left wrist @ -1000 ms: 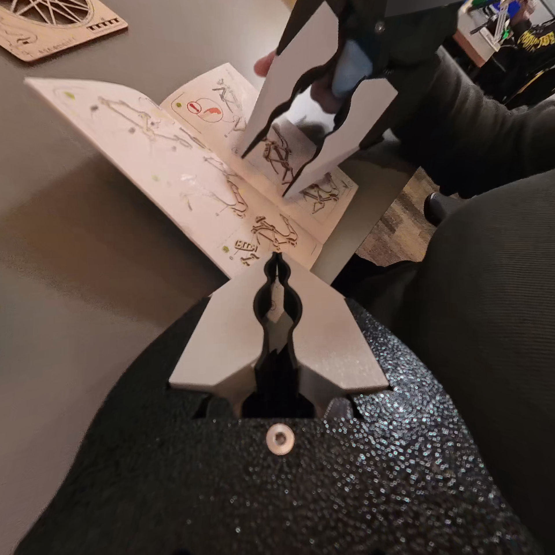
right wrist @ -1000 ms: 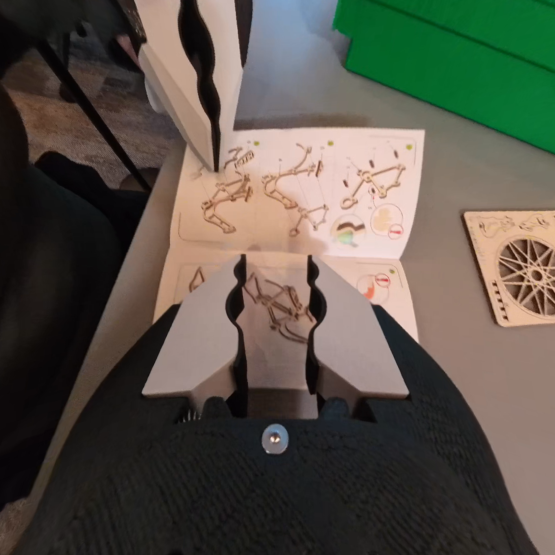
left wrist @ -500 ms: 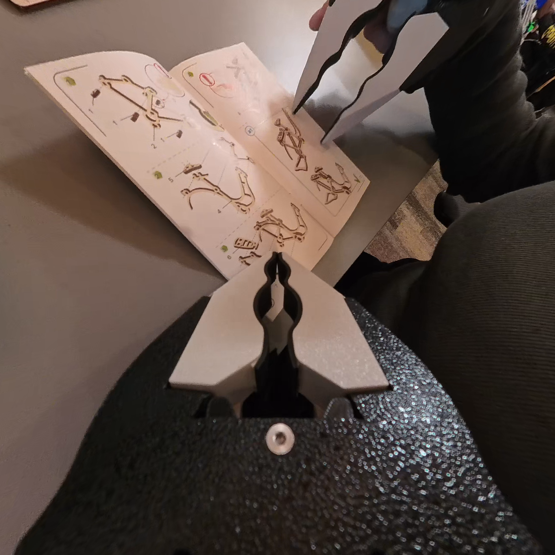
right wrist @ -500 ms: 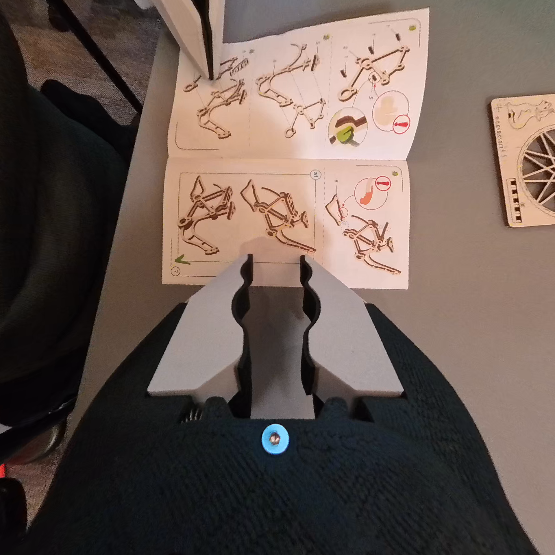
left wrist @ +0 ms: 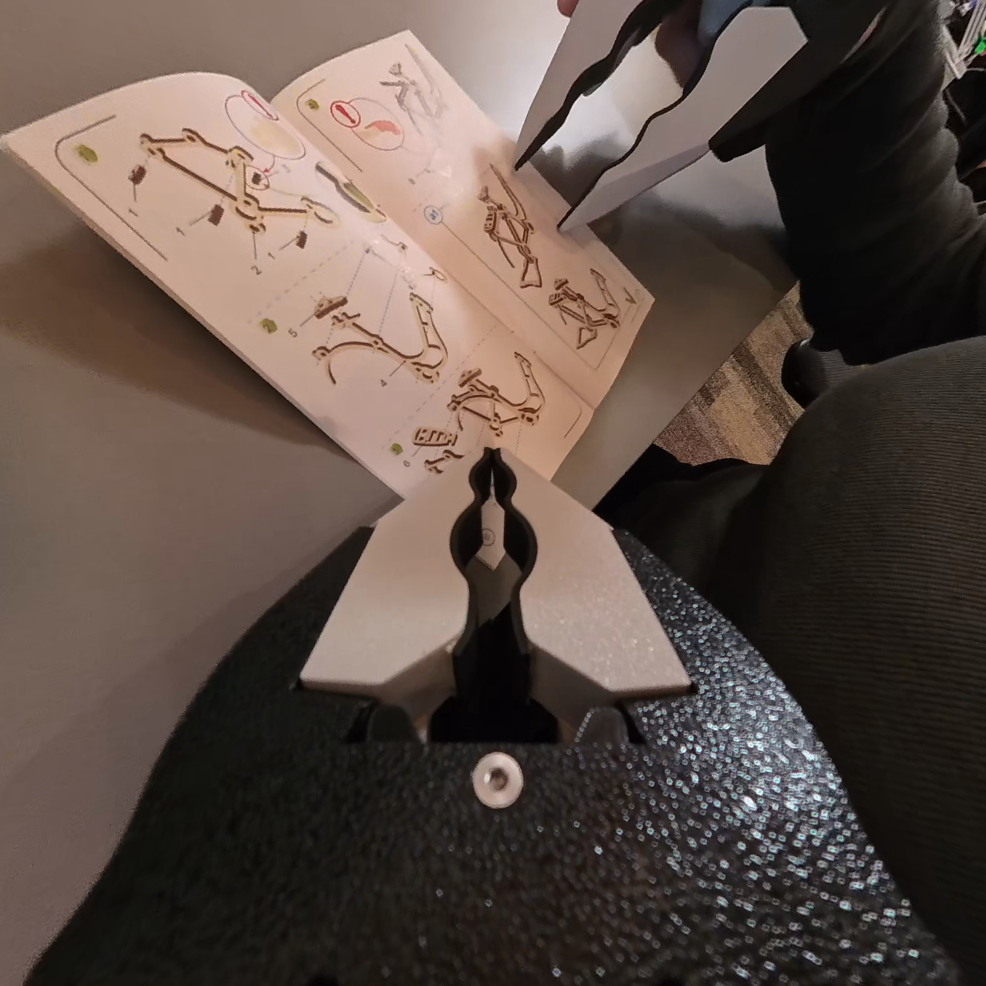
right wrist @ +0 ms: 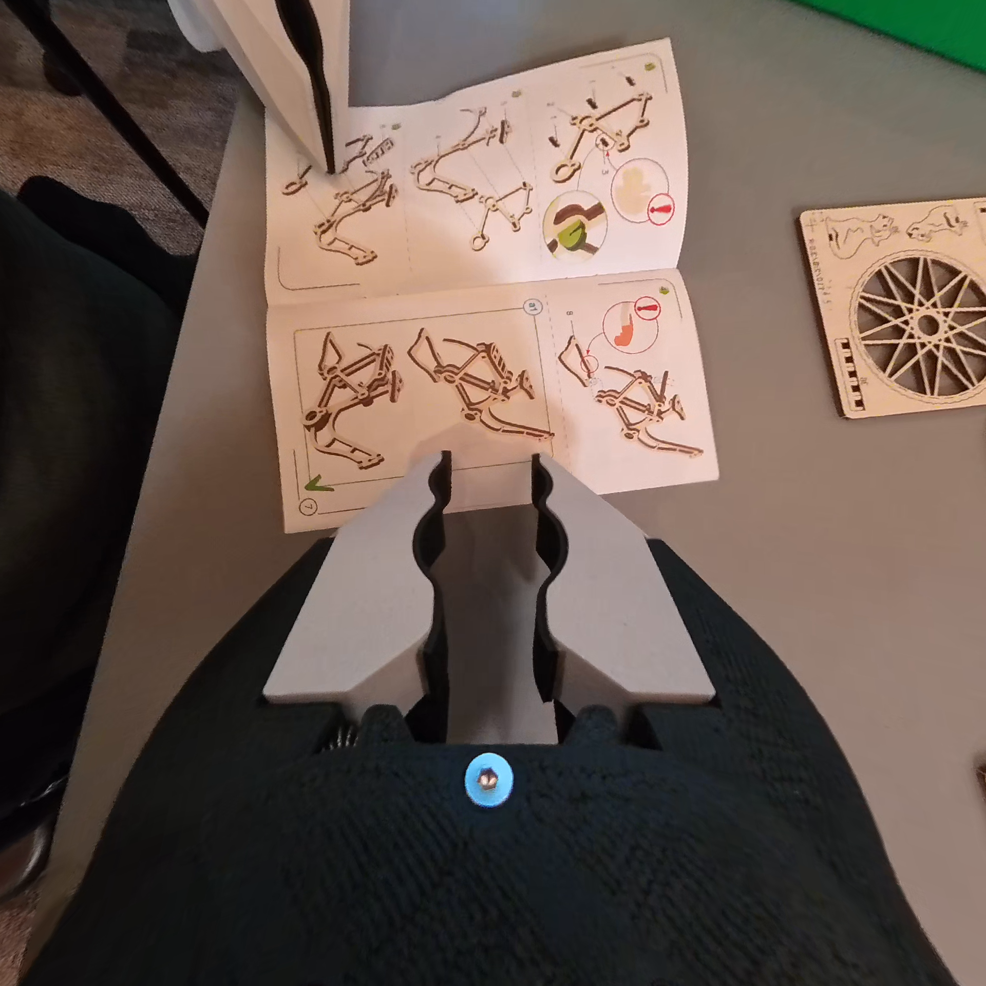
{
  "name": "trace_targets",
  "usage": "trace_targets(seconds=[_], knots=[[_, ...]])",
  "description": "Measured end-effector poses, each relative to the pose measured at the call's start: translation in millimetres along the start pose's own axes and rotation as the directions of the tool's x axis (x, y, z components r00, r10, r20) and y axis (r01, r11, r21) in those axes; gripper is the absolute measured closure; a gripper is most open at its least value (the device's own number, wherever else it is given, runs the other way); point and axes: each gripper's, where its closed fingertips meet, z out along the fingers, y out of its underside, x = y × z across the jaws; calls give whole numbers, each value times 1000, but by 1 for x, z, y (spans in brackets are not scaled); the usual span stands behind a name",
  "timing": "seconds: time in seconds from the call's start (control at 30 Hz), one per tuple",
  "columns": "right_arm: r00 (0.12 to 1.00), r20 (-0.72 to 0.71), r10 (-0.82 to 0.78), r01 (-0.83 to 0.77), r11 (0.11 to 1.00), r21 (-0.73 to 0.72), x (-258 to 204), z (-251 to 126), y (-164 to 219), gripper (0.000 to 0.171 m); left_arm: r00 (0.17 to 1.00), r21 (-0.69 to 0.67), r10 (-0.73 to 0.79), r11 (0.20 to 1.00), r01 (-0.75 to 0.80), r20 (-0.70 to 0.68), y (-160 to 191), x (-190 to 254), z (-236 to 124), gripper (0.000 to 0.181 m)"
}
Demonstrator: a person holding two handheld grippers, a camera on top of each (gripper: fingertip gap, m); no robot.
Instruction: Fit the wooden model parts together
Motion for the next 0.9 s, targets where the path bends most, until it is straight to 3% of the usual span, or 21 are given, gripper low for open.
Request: trace_targets(seconds=[0.9], knots=[[995, -93, -19, 30, 993, 111, 12, 13, -19, 145, 990, 53, -39, 998, 32, 133, -5, -28, -14, 181]])
